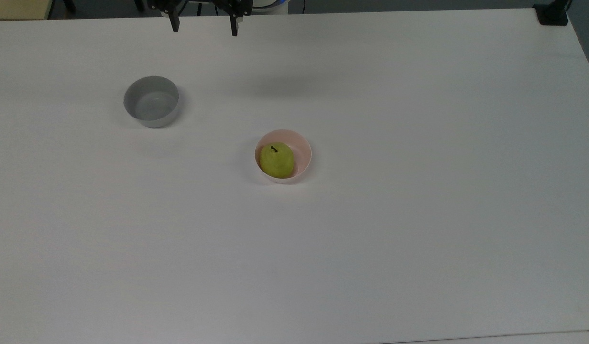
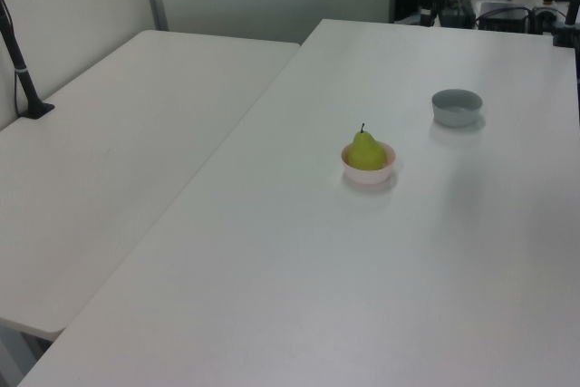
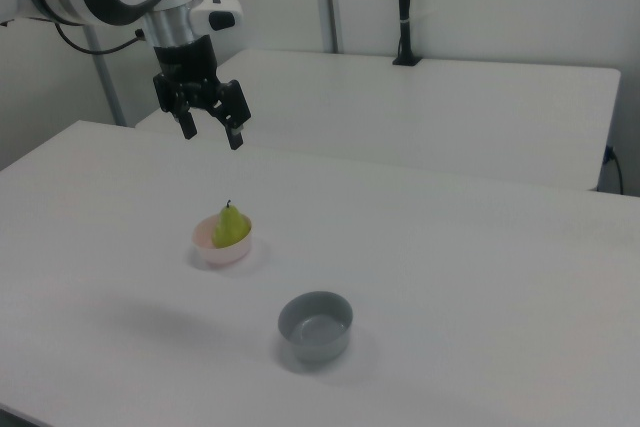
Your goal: Pick up a pear from the bowl
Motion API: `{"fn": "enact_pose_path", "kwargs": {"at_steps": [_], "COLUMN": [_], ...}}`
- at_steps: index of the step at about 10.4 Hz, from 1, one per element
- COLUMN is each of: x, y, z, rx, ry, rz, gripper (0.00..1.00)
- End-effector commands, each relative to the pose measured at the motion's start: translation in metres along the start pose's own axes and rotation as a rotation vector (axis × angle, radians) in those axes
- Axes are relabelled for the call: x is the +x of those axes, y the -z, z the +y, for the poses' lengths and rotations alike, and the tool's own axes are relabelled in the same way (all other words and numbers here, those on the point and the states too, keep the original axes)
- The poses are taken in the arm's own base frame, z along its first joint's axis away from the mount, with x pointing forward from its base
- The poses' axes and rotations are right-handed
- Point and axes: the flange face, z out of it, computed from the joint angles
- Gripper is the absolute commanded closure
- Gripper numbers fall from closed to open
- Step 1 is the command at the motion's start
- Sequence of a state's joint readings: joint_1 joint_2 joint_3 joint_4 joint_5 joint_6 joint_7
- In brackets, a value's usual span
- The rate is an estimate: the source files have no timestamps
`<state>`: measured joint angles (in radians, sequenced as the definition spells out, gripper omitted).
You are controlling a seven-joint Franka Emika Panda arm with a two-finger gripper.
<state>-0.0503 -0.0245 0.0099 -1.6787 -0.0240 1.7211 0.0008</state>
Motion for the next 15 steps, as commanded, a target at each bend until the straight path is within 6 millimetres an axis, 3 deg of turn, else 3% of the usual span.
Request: {"fn": "enact_pose_path", "kwargs": {"at_steps": [1,15], "x": [0.0011,0.0019], "y": [0.0033,-0.0014], "z": [0.0007,-0.0003], "rx": [0.019,0.019], "ry": [0.012,0.062], "rz": [0.004,-0.003], "gripper": [0.00,0.00]}}
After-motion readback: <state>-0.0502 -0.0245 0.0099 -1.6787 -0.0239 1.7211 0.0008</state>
